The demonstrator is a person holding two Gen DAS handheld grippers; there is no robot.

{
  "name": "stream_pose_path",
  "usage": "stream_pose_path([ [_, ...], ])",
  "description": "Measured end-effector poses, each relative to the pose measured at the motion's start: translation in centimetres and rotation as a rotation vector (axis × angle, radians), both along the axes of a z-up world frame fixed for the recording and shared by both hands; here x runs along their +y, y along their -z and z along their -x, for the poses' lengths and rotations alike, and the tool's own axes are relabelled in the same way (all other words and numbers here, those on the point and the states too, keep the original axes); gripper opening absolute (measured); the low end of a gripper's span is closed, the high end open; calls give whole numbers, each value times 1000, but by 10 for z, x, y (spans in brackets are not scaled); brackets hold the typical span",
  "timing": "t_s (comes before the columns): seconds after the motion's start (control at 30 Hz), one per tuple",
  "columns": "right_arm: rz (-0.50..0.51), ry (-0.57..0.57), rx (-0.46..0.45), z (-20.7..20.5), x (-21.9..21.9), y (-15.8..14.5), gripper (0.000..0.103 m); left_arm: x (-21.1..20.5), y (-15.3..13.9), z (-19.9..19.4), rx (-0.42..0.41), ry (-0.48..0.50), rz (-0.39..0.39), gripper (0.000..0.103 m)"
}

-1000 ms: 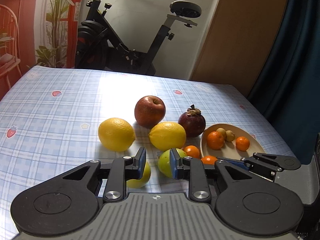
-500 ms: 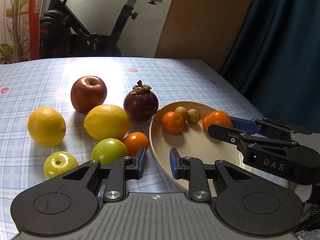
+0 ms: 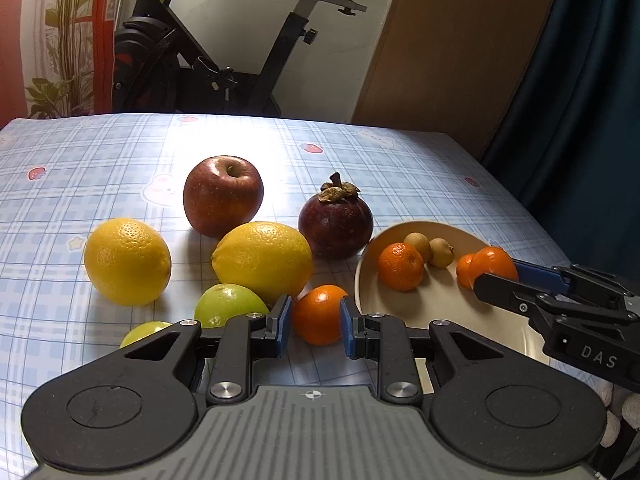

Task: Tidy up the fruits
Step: 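Carry a mandarin in the left tool onto the cream plate while the right tool carries another there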

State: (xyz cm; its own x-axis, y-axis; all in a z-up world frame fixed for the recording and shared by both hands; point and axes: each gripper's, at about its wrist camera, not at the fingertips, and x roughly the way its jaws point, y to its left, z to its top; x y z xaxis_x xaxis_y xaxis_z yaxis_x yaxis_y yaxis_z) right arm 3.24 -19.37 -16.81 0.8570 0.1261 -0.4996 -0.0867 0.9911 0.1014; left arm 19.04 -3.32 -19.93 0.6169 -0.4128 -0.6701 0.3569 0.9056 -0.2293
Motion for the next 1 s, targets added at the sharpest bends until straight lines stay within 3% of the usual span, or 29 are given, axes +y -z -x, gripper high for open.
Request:
stream_pose_path([
  [0.3, -5, 15, 6, 2, -5, 2, 39, -7, 4, -12, 5, 12, 6, 30],
  [0.4, -5, 17, 8, 2, -6, 2, 39, -5, 6, -11, 6, 9, 3, 40],
  [0.77, -8, 18, 10, 1, -5, 2, 39, -4, 6, 4, 29, 82, 1, 40],
  [1.0, -9, 19, 11, 1, -5, 2, 39, 0, 10, -8, 45, 26, 33, 40],
])
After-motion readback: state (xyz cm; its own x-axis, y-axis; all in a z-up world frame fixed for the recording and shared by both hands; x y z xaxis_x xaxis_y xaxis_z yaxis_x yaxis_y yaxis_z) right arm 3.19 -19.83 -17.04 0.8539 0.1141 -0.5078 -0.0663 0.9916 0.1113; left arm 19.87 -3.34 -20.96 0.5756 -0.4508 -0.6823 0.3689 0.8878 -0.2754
